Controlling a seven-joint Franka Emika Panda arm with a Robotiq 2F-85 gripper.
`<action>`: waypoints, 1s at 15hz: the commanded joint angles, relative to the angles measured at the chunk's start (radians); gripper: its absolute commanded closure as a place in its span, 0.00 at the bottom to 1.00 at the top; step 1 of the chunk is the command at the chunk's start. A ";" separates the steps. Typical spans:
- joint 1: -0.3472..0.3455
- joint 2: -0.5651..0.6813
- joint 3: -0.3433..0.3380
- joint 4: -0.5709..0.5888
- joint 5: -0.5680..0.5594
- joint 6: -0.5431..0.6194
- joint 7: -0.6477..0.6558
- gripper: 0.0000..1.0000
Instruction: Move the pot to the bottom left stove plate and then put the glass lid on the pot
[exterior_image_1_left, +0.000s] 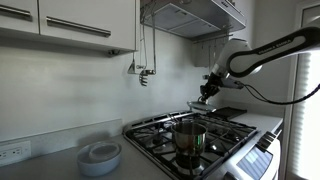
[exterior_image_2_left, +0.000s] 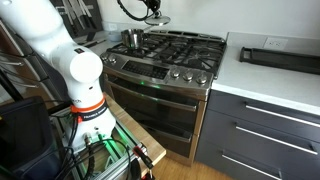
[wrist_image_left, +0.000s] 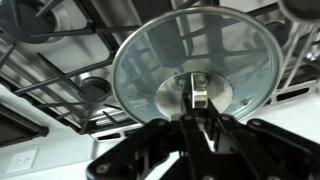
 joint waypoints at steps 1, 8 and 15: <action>0.061 0.021 0.002 0.047 0.106 -0.037 -0.168 0.96; 0.091 0.039 0.025 0.057 0.150 -0.068 -0.272 0.85; 0.101 0.044 0.024 0.057 0.163 -0.061 -0.308 0.96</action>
